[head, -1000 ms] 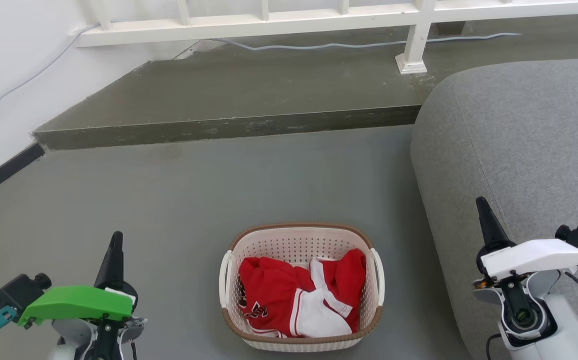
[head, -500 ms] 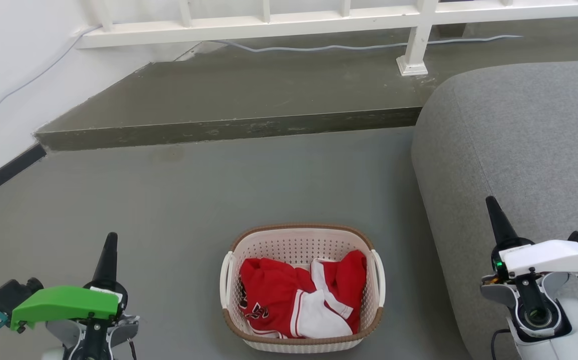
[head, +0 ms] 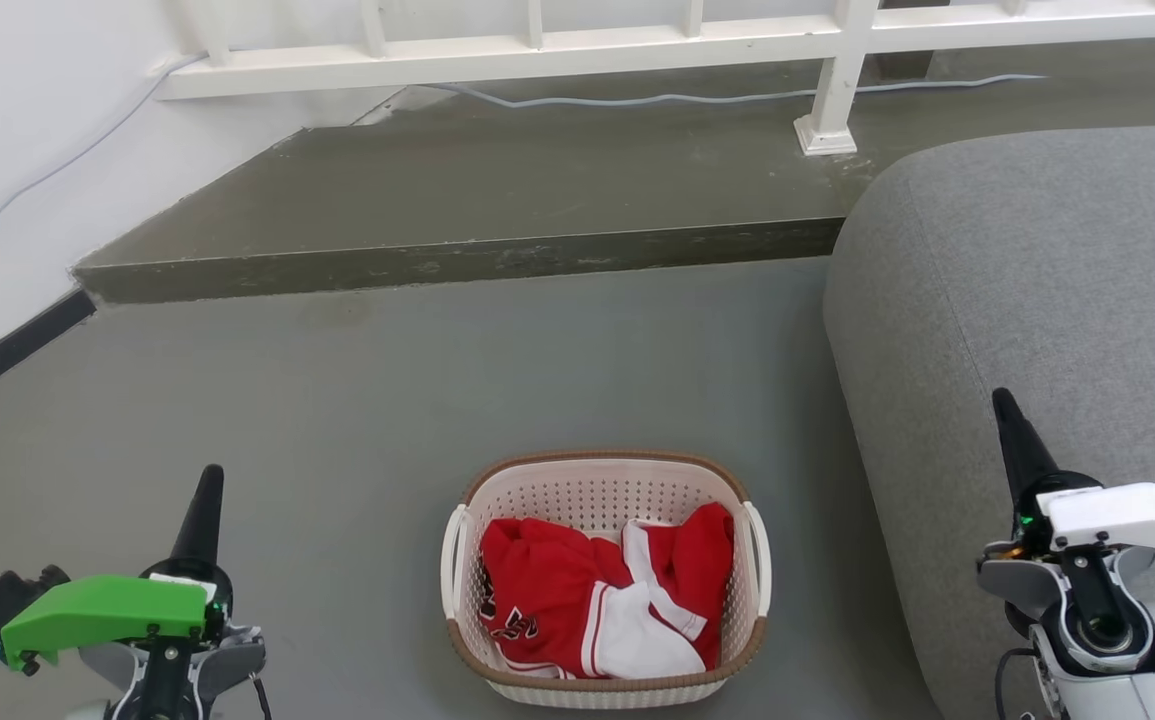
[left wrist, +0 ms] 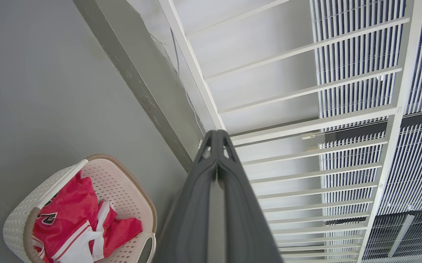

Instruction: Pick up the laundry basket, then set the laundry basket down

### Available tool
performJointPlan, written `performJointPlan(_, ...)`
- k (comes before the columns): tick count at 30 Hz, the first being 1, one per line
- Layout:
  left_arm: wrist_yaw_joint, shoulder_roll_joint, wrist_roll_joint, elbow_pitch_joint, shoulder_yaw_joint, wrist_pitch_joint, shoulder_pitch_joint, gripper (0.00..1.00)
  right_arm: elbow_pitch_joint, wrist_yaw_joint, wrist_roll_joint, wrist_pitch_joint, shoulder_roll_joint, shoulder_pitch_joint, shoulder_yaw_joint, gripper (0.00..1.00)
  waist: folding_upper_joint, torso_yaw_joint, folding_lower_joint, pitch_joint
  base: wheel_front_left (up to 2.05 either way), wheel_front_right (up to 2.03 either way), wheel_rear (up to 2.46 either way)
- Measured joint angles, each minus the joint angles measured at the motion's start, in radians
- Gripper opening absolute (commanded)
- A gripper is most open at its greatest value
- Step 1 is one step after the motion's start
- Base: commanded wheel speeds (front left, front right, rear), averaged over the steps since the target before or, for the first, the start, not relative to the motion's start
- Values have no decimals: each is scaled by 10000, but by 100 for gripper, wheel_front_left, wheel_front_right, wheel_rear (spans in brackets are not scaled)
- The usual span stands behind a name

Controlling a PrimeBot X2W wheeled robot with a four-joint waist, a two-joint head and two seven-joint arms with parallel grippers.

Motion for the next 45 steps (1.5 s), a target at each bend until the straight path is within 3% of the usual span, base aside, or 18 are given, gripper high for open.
performJointPlan(23,-4,2,-2222,-29,468,709,1,0,-82,265,2464,685,121,9,-895,0,0,42,0,-69,0,0,0)
performJointPlan(45,-6,2,-2236,-40,481,719,2,0,-90,265,2466,686,134,12,-932,0,0,41,0,-68,0,0,0)
